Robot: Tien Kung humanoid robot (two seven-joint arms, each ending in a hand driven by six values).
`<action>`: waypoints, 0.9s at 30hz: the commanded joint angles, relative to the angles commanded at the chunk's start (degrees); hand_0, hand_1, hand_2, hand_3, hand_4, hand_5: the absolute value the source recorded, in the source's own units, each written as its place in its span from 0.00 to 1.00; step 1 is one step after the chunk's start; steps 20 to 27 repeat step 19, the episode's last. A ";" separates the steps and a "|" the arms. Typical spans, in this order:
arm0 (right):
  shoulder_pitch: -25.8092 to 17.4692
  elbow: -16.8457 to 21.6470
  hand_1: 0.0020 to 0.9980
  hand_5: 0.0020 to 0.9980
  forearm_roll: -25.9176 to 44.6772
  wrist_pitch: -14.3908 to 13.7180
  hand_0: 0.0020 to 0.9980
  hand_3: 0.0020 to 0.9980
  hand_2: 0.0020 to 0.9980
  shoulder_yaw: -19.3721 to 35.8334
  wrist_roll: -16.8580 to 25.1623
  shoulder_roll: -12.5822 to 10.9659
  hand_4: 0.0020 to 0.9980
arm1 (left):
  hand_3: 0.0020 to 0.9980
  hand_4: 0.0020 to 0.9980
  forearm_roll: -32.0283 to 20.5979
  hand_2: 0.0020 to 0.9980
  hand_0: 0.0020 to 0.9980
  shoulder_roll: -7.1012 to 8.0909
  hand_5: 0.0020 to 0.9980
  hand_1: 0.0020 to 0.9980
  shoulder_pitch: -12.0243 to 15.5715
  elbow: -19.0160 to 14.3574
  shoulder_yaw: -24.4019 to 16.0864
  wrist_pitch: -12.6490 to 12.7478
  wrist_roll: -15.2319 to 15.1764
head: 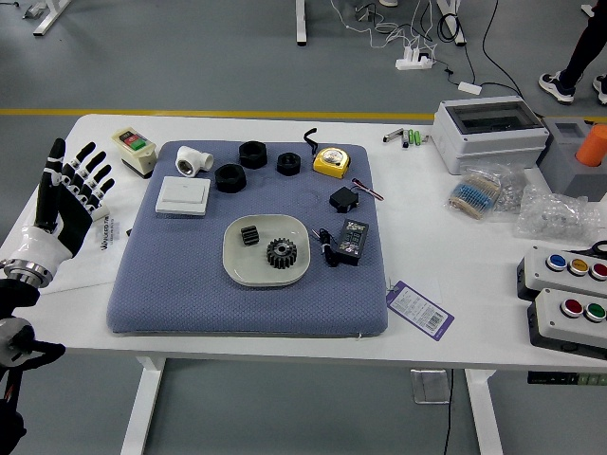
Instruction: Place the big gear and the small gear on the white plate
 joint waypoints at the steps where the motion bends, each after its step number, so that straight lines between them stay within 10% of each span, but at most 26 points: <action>1: -0.02 -0.01 0.71 0.65 -0.01 0.01 0.70 0.57 0.76 -0.05 -0.01 0.02 0.79 | 1.00 1.00 -0.09 1.00 1.00 0.07 1.00 1.00 0.03 0.02 0.10 0.02 -0.29; 27: -0.68 -0.01 0.71 0.65 0.43 -0.01 0.70 0.57 0.76 -1.27 -0.01 0.12 0.79 | 1.00 0.98 0.15 1.00 0.90 -0.42 0.95 0.95 1.37 -1.00 0.34 7.36 -5.73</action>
